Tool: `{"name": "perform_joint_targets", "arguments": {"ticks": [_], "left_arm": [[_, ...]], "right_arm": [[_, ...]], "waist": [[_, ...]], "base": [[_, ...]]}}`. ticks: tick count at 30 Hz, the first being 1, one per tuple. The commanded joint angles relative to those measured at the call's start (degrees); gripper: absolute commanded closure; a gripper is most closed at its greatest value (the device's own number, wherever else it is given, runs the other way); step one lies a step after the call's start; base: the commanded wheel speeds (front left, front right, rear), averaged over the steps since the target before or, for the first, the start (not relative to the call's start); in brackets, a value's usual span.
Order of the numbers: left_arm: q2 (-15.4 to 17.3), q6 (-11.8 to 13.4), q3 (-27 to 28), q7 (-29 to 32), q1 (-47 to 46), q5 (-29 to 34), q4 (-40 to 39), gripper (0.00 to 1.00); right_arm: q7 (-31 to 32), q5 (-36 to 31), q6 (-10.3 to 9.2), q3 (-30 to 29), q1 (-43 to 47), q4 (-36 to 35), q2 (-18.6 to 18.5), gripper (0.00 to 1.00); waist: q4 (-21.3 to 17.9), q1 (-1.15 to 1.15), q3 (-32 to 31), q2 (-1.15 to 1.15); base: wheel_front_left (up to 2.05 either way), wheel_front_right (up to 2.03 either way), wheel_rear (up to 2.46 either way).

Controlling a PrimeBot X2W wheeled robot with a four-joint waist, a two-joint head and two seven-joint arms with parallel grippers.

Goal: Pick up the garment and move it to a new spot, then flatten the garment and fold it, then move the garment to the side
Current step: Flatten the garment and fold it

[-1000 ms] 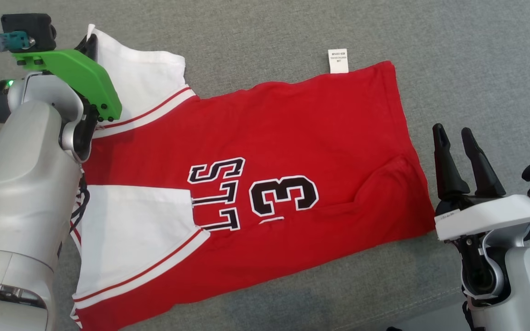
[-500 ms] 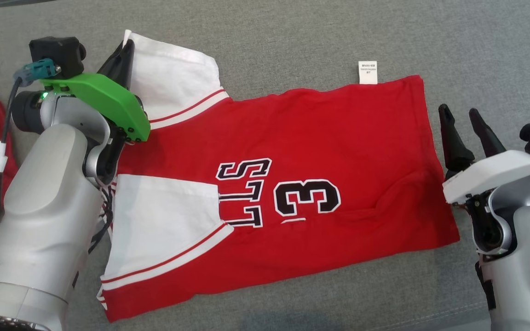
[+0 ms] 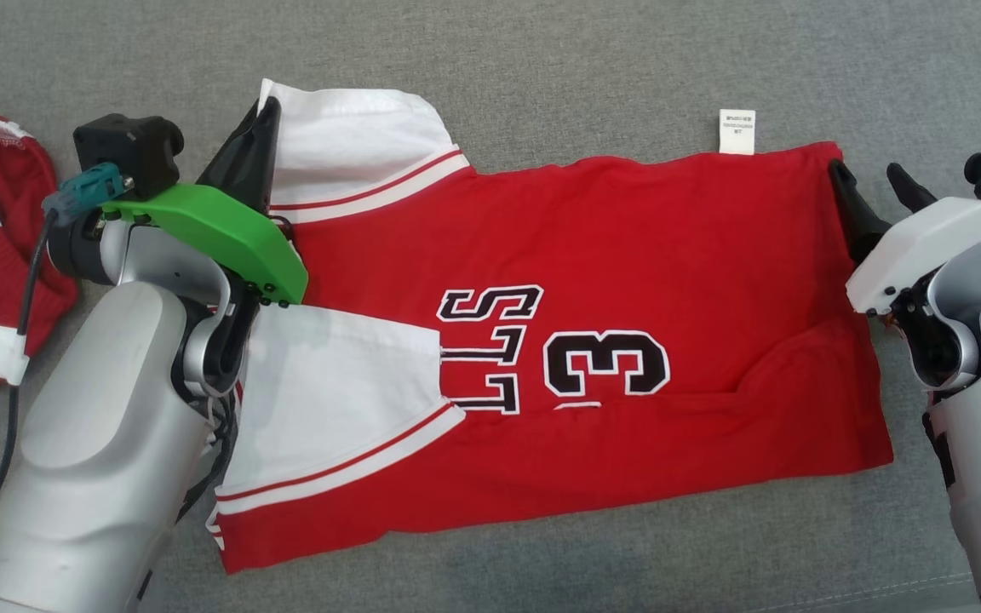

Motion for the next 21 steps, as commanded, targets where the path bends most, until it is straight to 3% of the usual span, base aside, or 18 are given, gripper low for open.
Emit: {"name": "perform_joint_targets", "arguments": {"ticks": [1,21], "left_arm": [[0.53,0.79,-0.06,0.02,1.32,0.15,-1.49,1.00],[1.29,3.24,-0.43,1.51,5.07,-1.09,-7.79,1.00]], "right_arm": [[0.62,0.31,0.03,0.39,-1.47,1.47,-0.86,0.00],[8.29,3.28,0.02,9.69,-9.26,9.19,-6.35,0.00]], "waist": [[0.60,0.00,0.54,0.62],[1.63,0.00,0.26,0.62]], "base": [[0.00,0.00,0.00],[0.00,0.00,0.00]]}}
